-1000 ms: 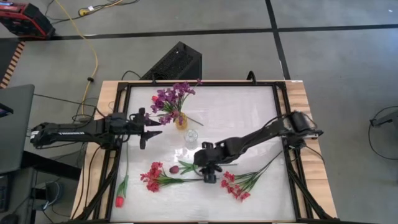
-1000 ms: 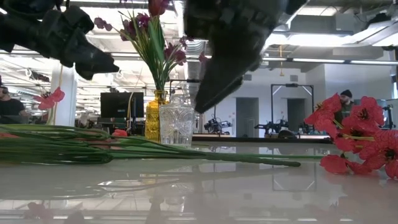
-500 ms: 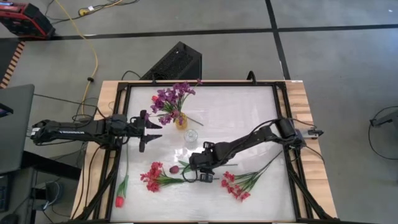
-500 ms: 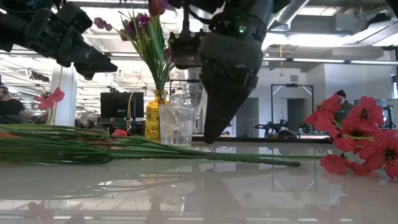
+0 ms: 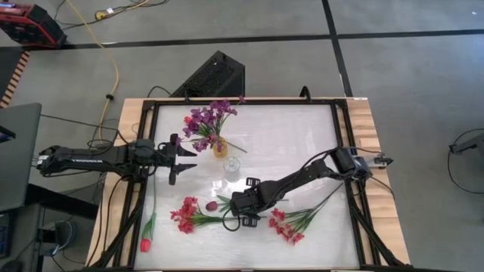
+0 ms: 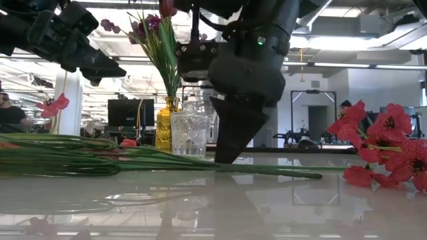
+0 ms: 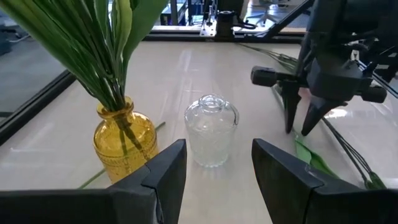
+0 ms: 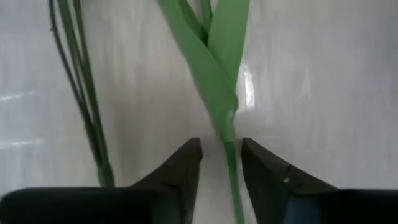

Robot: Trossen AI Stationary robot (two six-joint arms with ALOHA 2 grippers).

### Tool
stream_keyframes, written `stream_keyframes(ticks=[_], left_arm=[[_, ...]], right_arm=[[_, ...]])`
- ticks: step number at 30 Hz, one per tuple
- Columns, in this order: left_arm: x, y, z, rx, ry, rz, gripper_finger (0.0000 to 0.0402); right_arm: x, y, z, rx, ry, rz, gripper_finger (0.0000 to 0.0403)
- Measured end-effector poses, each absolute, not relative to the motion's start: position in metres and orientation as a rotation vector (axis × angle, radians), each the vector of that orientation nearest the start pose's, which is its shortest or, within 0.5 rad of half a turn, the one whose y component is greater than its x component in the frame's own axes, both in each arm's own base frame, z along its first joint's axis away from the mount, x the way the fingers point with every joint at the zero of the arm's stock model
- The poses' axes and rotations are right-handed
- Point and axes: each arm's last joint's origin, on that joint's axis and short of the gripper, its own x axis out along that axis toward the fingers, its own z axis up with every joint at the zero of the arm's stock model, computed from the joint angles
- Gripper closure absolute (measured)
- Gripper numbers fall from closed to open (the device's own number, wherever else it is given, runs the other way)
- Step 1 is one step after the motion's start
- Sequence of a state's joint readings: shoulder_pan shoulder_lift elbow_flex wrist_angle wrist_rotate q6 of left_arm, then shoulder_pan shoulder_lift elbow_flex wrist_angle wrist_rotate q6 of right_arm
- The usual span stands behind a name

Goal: Sort flowers into vase by color
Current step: Put the red flower into the yellow vase

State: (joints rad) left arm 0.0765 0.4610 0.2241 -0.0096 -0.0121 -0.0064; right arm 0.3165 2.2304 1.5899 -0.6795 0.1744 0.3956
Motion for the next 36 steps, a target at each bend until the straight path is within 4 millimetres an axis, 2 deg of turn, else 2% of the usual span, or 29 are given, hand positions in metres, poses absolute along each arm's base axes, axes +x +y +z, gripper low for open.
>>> stream_keyframes(ticks=[4, 6, 10, 15, 22, 28, 31, 33, 36], left_arm=[[0.130, 0.010, 0.197, -0.010, 0.257, 0.088, 0.0231], [0.131, 0.010, 0.196, -0.002, 0.262, 0.086, 0.0231], [0.133, 0.011, 0.194, -0.001, 0.285, 0.086, 0.0231], [0.135, 0.011, 0.192, 0.012, 0.300, 0.084, 0.0231], [0.136, 0.011, 0.192, 0.013, 0.304, 0.083, 0.0231], [0.135, 0.011, 0.192, 0.013, 0.305, 0.083, 0.0231], [0.135, 0.011, 0.192, 0.012, 0.305, 0.080, 0.0231], [0.136, 0.010, 0.192, 0.011, 0.305, 0.076, 0.0231], [0.136, 0.010, 0.192, 0.010, 0.305, 0.073, 0.0231]], right_arm=[[0.417, 0.134, 0.126, 0.025, 1.261, -0.116, 0.0363], [0.416, 0.134, 0.138, 0.036, 1.227, -0.108, 0.0385], [0.416, 0.128, 0.163, 0.074, 1.146, -0.110, 0.0384], [0.415, 0.122, 0.231, 0.009, 0.858, -0.128, 0.0387], [0.420, 0.122, 0.286, -0.129, 0.513, -0.072, 0.0387], [0.426, 0.121, 0.315, -0.245, 0.271, 0.019, 0.0387], [0.426, 0.113, 0.333, -0.286, 0.153, 0.037, 0.0387], [0.428, 0.102, 0.336, -0.303, 0.139, 0.029, 0.0387], [0.425, 0.081, 0.331, -0.295, 0.114, 0.013, 0.0387]])
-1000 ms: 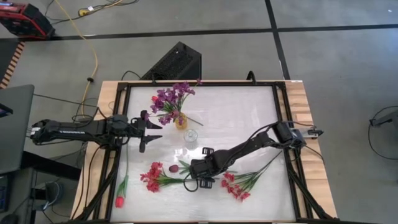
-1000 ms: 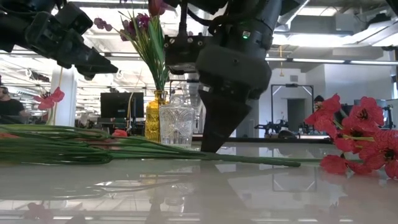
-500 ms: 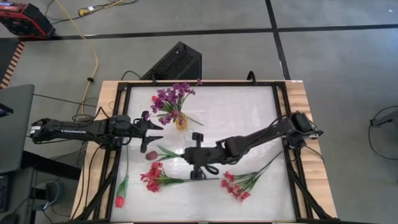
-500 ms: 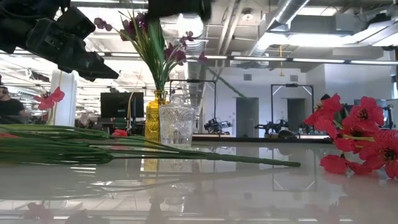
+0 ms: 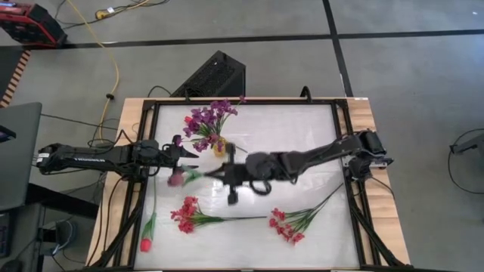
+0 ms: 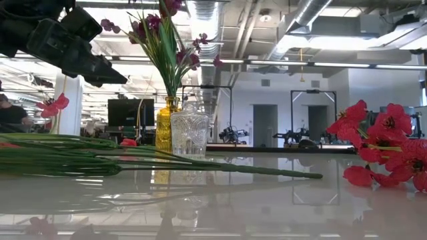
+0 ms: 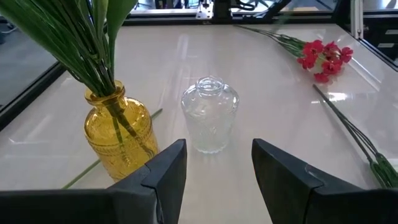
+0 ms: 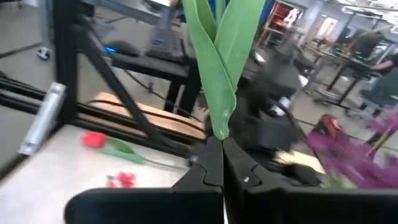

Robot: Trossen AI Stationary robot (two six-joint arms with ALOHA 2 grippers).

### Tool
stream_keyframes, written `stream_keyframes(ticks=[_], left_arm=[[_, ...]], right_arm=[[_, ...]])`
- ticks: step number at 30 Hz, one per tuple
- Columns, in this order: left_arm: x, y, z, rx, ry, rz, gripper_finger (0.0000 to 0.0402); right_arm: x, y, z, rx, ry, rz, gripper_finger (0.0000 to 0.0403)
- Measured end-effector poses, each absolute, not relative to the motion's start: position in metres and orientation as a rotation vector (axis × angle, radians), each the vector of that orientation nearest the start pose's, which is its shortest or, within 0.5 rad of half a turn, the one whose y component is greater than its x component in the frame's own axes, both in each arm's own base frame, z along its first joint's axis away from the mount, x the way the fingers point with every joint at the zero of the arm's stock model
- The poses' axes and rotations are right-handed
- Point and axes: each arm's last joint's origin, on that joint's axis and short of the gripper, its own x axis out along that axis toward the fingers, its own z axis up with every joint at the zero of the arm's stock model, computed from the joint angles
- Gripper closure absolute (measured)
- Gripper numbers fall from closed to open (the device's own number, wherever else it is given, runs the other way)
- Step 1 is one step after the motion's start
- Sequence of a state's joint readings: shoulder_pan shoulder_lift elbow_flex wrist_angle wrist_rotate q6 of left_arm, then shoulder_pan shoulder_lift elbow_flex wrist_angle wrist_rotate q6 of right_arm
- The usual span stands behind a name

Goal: Sort flowers into vase by color
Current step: Put the red flower into the yellow vase

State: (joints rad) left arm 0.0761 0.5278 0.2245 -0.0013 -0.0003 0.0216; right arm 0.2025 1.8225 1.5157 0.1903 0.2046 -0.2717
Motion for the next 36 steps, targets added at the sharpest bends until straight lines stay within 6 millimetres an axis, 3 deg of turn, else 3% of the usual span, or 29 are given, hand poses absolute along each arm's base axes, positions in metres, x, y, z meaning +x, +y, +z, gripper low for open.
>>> stream_keyframes(ticks=[2, 6, 9, 13, 24, 27, 36], left_arm=[[0.136, 0.010, 0.191, 0.006, 0.306, 0.056, 0.0231], [0.136, 0.009, 0.191, -0.001, 0.305, 0.022, 0.0231], [0.136, 0.009, 0.192, -0.001, 0.304, 0.013, 0.0231], [0.136, 0.008, 0.192, 0.011, 0.304, 0.005, 0.0231], [0.136, 0.009, 0.193, 0.005, 0.290, 0.017, 0.0231], [0.136, 0.009, 0.193, 0.005, 0.291, 0.027, 0.0231], [0.138, 0.009, 0.190, 0.022, 0.311, 0.029, 0.0231]], right_arm=[[0.414, 0.064, 0.331, -0.268, 0.020, -0.018, 0.0387], [0.374, 0.027, 0.334, -0.177, -0.269, -0.122, 0.0387], [0.352, 0.002, 0.316, -0.142, -0.355, -0.188, 0.0387], [0.340, -0.027, 0.302, -0.065, -0.488, -0.261, 0.0387], [0.372, -0.088, 0.260, 0.097, -0.589, -0.244, 0.0387], [0.381, -0.092, 0.248, 0.102, -0.568, -0.232, 0.0387], [0.388, -0.093, 0.249, 0.104, -0.570, -0.226, 0.0387]])
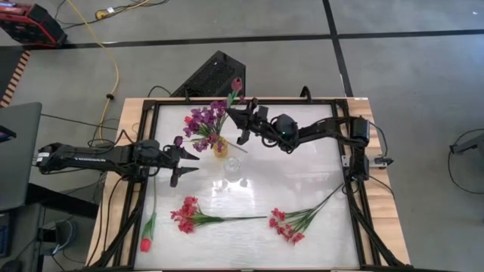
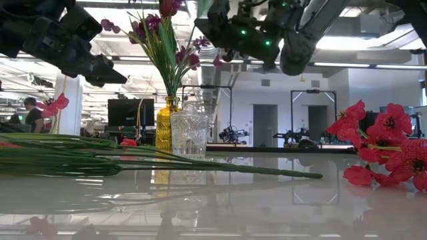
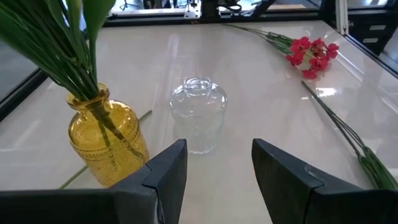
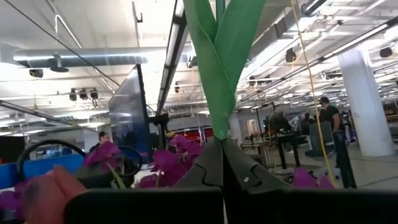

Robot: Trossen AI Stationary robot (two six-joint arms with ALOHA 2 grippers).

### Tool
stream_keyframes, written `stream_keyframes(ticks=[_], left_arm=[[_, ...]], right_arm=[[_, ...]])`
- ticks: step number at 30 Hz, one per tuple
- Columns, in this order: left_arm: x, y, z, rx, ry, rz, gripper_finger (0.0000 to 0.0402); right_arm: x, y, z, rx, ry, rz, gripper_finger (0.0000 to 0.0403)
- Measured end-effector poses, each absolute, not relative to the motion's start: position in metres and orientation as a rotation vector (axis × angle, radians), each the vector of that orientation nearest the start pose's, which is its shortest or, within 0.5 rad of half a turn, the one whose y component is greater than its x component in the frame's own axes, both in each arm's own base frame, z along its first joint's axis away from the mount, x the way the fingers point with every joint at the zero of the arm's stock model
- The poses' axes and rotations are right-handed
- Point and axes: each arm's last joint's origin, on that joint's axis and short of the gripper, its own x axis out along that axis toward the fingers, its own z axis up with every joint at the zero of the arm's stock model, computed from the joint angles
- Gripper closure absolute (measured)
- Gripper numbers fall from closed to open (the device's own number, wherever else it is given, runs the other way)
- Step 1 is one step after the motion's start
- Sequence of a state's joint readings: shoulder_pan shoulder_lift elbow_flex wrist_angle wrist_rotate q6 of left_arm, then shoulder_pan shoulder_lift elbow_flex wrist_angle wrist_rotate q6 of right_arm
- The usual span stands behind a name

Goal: Sort flowers into vase by color
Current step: Put the red flower into the yellow vase

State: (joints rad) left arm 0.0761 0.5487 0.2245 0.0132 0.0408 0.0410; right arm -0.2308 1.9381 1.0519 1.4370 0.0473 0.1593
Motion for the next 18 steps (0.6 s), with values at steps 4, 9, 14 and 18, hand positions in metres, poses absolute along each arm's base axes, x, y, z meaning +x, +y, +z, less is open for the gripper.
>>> stream_keyframes(ticks=[4, 9, 14, 18], left_arm=[[0.139, 0.009, 0.189, 0.022, 0.323, 0.028, 0.0231], [0.140, 0.009, 0.188, 0.022, 0.332, 0.028, 0.0231], [0.140, 0.009, 0.189, 0.022, 0.325, 0.028, 0.0231], [0.140, 0.009, 0.189, 0.014, 0.325, 0.029, 0.0231]], right_arm=[[0.388, -0.092, 0.248, 0.106, -0.561, -0.225, 0.0387], [0.391, -0.089, 0.245, 0.111, -0.525, -0.221, 0.0387], [0.399, -0.089, 0.223, 0.124, -0.519, -0.218, 0.0387], [0.405, -0.090, 0.208, 0.136, -0.549, -0.215, 0.0387]])
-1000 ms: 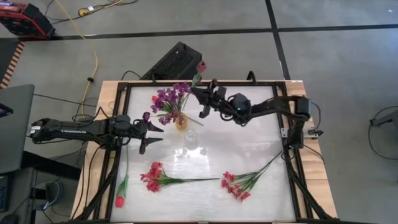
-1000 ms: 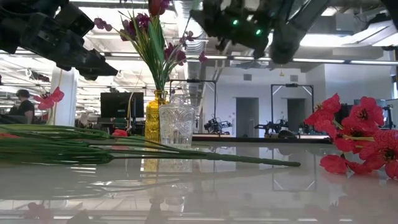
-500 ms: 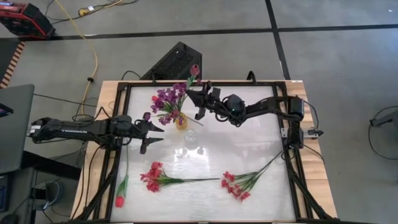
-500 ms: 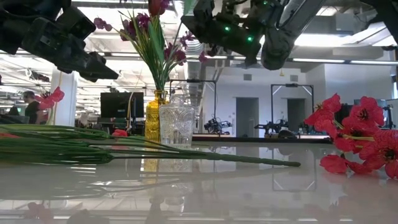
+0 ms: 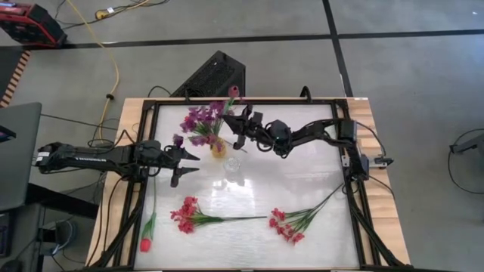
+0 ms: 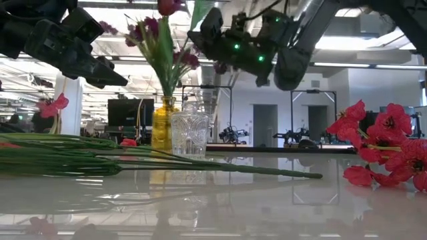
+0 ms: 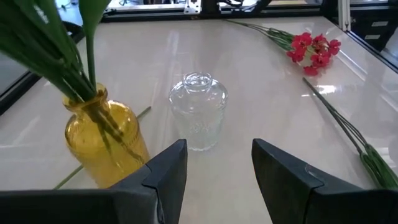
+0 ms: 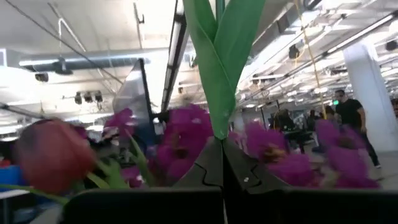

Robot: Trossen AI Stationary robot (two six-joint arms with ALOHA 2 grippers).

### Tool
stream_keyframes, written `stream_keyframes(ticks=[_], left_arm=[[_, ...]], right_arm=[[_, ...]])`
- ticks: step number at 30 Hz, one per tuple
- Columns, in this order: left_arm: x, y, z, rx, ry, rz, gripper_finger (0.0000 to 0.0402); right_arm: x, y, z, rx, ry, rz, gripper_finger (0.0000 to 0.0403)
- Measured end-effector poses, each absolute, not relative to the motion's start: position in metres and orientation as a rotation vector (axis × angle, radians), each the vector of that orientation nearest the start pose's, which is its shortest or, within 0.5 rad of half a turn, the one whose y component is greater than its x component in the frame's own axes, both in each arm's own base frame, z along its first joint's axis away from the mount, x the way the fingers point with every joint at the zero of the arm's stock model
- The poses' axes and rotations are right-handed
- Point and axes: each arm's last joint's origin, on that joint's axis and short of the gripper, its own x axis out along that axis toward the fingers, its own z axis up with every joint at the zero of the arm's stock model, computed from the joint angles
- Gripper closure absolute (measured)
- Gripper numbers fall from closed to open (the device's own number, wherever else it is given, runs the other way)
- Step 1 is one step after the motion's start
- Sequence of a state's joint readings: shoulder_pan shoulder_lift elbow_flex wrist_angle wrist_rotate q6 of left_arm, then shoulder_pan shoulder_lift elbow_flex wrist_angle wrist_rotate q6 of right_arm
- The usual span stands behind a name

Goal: Sort flowers into vase by color
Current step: Put the red flower into the yellow vase

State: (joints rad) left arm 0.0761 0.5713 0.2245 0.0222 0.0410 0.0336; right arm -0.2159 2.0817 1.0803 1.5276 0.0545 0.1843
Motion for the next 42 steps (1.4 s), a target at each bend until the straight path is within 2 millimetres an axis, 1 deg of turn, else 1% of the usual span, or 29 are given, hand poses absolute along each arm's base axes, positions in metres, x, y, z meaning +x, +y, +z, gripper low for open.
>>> stream_keyframes(ticks=[6, 8, 10, 14, 16, 20, 24, 27, 31, 34, 37, 39, 42], left_arm=[[0.140, 0.009, 0.188, 0.006, 0.329, 0.031, 0.0231], [0.140, 0.010, 0.188, 0.007, 0.329, 0.031, 0.0231], [0.140, 0.010, 0.188, 0.013, 0.329, 0.031, 0.0231], [0.140, 0.010, 0.188, 0.013, 0.333, 0.031, 0.0231], [0.139, 0.009, 0.187, 0.013, 0.345, 0.030, 0.0231], [0.135, 0.009, 0.185, -0.028, 0.445, 0.041, 0.0231], [0.137, 0.008, 0.196, -0.082, 0.427, 0.037, 0.0231], [0.134, 0.006, 0.203, -0.141, 0.492, 0.038, 0.0234], [0.129, 0.005, 0.217, -0.249, 0.569, 0.113, 0.0235], [0.125, 0.005, 0.233, -0.304, 0.615, 0.195, 0.0235], [0.119, 0.006, 0.245, -0.332, 0.739, 0.314, 0.0236], [0.116, 0.007, 0.251, -0.340, 0.832, 0.372, 0.0236], [0.119, 0.007, 0.254, -0.317, 0.965, 0.420, 0.0236]], right_arm=[[0.410, -0.091, 0.195, 0.147, -0.454, -0.225, 0.0387], [0.409, -0.090, 0.200, 0.131, -0.459, -0.225, 0.0387], [0.407, -0.088, 0.210, 0.114, -0.471, -0.223, 0.0387], [0.407, -0.083, 0.220, 0.068, -0.413, -0.229, 0.0387], [0.405, -0.080, 0.228, 0.050, -0.412, -0.225, 0.0387], [0.401, -0.072, 0.245, 0.035, -0.434, -0.209, 0.0387], [0.397, -0.062, 0.259, -0.009, -0.417, -0.197, 0.0387], [0.394, -0.054, 0.270, -0.017, -0.399, -0.180, 0.0387], [0.391, -0.040, 0.280, -0.040, -0.358, -0.152, 0.0387], [0.385, -0.029, 0.291, -0.077, -0.359, -0.133, 0.0387], [0.376, -0.019, 0.297, -0.097, -0.364, -0.112, 0.0388], [0.369, -0.014, 0.296, -0.108, -0.357, -0.101, 0.0388], [0.354, -0.010, 0.292, -0.112, -0.345, -0.091, 0.0388]])
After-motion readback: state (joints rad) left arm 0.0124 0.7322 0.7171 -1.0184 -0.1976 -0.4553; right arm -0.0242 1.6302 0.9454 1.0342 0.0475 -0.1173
